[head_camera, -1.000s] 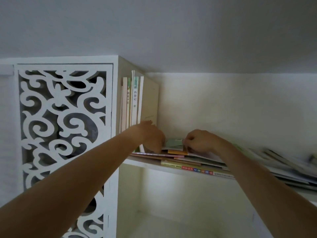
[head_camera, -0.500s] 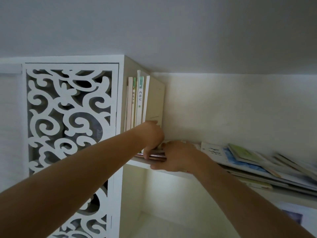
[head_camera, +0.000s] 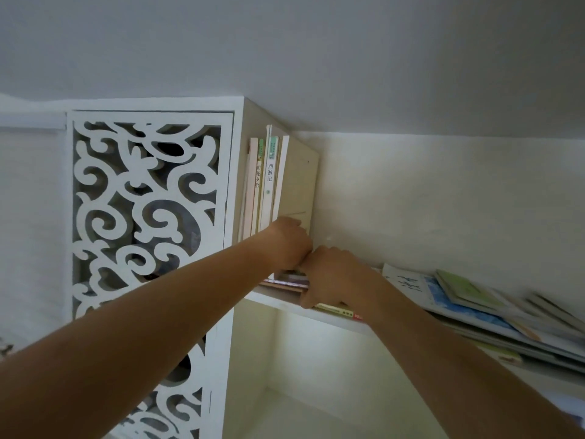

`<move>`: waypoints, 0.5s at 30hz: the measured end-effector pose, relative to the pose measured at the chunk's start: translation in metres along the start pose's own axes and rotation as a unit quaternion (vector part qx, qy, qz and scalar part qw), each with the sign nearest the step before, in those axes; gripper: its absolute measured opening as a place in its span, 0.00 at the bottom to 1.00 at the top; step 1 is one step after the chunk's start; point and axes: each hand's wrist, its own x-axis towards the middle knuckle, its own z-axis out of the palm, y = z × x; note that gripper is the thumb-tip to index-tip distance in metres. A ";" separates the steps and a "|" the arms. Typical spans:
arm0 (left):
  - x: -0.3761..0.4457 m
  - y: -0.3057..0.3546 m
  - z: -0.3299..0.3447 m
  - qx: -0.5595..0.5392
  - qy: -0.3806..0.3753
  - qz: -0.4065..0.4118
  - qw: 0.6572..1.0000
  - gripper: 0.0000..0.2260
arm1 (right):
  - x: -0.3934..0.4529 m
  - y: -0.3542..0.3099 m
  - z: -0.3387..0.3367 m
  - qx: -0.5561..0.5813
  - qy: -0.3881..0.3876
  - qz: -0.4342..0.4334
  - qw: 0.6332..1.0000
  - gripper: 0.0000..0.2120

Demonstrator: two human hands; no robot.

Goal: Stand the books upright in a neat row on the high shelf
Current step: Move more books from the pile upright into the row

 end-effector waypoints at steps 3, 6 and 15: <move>-0.004 0.000 -0.001 0.021 0.033 -0.012 0.999 0.10 | -0.001 0.000 -0.003 -0.011 0.015 0.001 1.000 0.17; -0.007 0.001 -0.003 0.020 0.052 -0.005 0.998 0.11 | -0.007 0.004 -0.005 -0.015 0.028 0.015 0.999 0.17; 0.008 0.029 -0.024 0.000 0.028 -0.038 0.999 0.09 | -0.037 0.029 -0.006 0.007 -0.011 0.078 0.997 0.29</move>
